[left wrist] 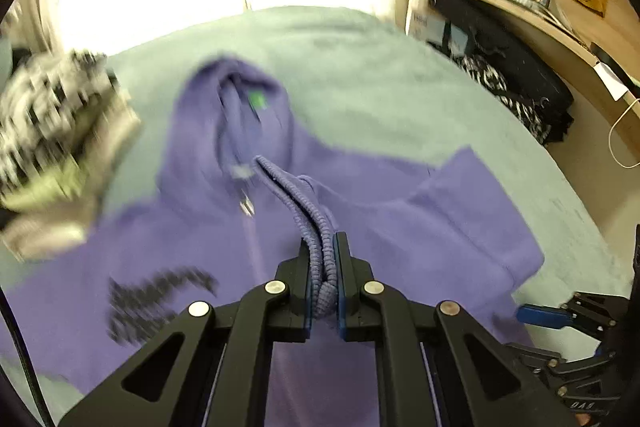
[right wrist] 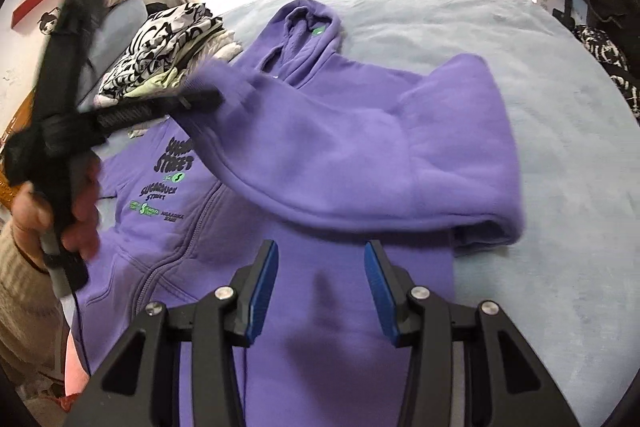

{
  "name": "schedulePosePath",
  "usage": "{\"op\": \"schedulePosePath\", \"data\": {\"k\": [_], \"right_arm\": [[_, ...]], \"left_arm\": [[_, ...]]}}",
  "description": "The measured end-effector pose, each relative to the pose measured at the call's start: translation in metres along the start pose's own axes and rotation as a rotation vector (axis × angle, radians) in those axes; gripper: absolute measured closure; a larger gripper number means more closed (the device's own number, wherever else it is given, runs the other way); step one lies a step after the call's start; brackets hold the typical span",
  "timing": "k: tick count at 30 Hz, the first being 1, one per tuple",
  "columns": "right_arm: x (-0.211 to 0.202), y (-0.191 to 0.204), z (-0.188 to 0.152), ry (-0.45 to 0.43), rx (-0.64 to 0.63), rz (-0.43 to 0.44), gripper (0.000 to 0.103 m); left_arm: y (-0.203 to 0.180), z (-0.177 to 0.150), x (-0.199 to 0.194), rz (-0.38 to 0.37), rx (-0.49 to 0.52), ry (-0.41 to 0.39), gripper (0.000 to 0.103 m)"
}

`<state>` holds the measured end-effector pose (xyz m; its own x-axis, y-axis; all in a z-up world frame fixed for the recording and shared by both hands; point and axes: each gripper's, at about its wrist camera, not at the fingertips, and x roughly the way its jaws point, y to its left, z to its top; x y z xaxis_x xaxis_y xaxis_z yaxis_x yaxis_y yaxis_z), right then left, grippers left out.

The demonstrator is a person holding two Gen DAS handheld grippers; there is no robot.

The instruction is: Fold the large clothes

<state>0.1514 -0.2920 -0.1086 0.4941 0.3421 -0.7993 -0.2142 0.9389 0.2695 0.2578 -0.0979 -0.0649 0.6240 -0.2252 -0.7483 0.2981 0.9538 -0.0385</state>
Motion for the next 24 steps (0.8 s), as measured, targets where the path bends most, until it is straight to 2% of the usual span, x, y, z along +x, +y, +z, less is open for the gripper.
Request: {"op": "schedulePosePath", "data": {"k": [4, 7, 10, 11, 13, 15, 16, 19, 21, 24], "right_arm": [[-0.006, -0.002, 0.003, -0.016, 0.000, -0.020, 0.058], [-0.004, -0.003, 0.004, -0.009, -0.003, -0.029, 0.058], [0.002, -0.005, 0.004, 0.016, 0.003, -0.040, 0.058], [0.006, -0.008, 0.005, 0.033, 0.015, -0.046, 0.058], [0.011, -0.013, 0.007, 0.053, 0.043, -0.040, 0.058], [0.011, -0.019, 0.009, 0.058, 0.075, -0.022, 0.051], [0.009, -0.023, 0.011, 0.052, 0.090, -0.016, 0.050], [0.007, -0.034, 0.019, 0.039, 0.133, -0.019, 0.046], [0.010, -0.046, 0.028, 0.037, 0.171, -0.022, 0.045], [0.024, -0.068, 0.044, 0.043, 0.250, -0.009, 0.045]], "left_arm": [[0.030, 0.011, -0.006, 0.086, -0.003, -0.014, 0.097], [0.071, 0.006, 0.008, 0.143, -0.066, 0.033, 0.097], [0.112, -0.020, 0.037, 0.160, -0.137, 0.125, 0.095], [0.120, -0.032, 0.046, 0.163, -0.153, 0.156, 0.091], [0.135, -0.053, 0.066, 0.150, -0.201, 0.236, 0.087], [0.146, -0.068, 0.075, 0.125, -0.255, 0.272, 0.076], [0.151, -0.073, 0.077, 0.102, -0.284, 0.270, 0.068], [0.163, -0.074, 0.077, 0.042, -0.366, 0.257, 0.061], [0.167, -0.071, 0.077, 0.003, -0.411, 0.242, 0.059], [0.169, -0.068, 0.083, -0.025, -0.411, 0.222, 0.060]]}}
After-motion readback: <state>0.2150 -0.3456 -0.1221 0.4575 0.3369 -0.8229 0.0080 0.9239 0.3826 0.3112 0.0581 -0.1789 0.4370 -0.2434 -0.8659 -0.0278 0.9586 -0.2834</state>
